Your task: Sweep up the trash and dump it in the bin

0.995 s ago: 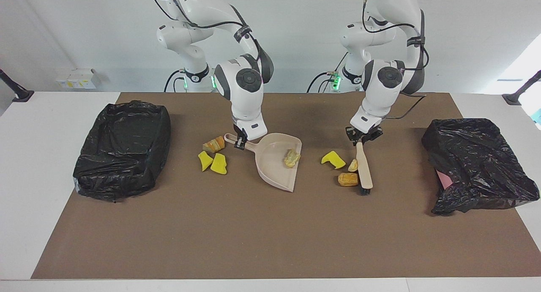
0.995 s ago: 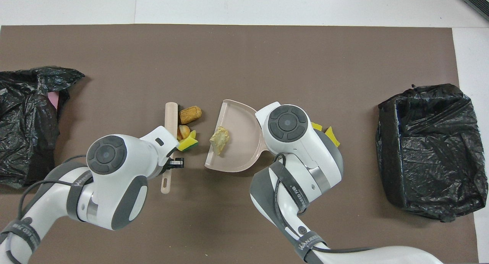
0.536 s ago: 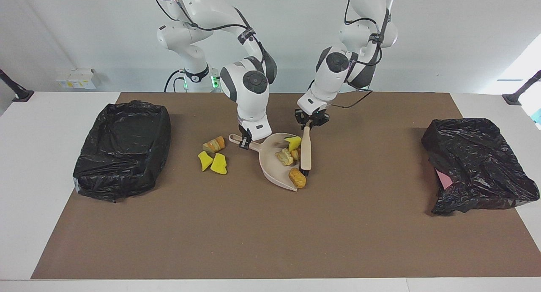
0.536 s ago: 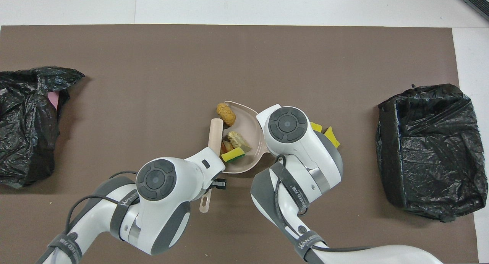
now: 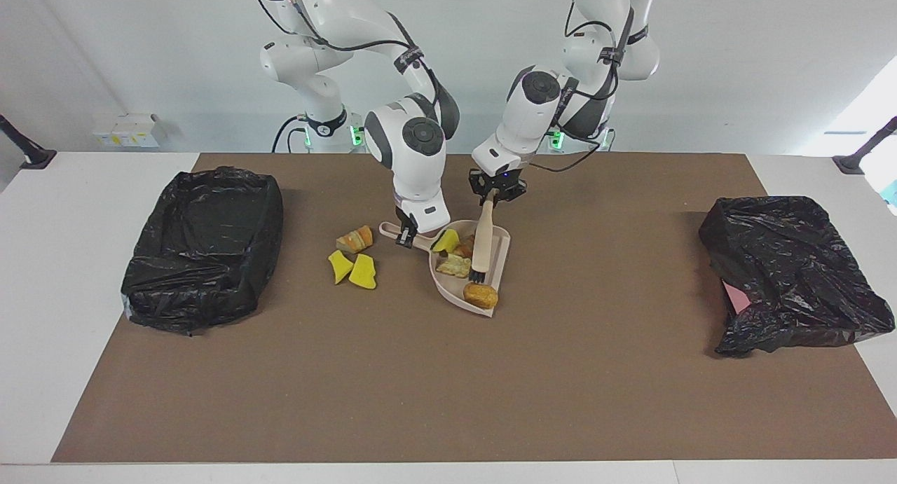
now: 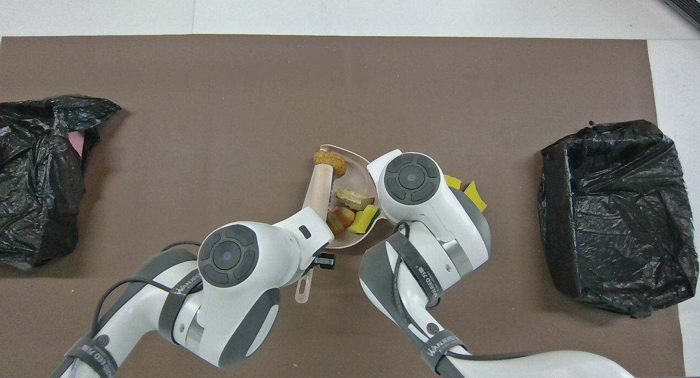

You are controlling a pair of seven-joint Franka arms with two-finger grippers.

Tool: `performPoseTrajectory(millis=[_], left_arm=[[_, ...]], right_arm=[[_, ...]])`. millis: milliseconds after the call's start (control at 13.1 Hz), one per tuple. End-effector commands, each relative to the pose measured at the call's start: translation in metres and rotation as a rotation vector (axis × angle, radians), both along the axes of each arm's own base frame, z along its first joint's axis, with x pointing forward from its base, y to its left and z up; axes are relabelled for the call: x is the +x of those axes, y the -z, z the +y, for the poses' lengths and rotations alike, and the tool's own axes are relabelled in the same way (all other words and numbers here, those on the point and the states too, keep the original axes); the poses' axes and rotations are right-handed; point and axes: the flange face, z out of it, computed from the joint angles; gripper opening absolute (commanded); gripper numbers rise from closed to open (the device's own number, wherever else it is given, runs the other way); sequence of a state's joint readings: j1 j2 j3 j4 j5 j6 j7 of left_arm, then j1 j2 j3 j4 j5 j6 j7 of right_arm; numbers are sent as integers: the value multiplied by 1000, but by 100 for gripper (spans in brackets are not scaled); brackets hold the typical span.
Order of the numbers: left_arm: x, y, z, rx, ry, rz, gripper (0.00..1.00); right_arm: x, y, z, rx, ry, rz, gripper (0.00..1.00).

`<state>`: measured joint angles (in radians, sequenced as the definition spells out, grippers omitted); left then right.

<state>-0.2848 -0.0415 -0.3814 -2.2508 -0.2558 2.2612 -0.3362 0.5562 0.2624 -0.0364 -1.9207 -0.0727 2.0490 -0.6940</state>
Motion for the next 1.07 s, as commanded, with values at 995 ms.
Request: performPoseTrajectory(millis=[995], left_arm=[[-106,-5,-15,158,-246,83,0]], right_arm=[[28,-175,-302,49,-5,-56,0]])
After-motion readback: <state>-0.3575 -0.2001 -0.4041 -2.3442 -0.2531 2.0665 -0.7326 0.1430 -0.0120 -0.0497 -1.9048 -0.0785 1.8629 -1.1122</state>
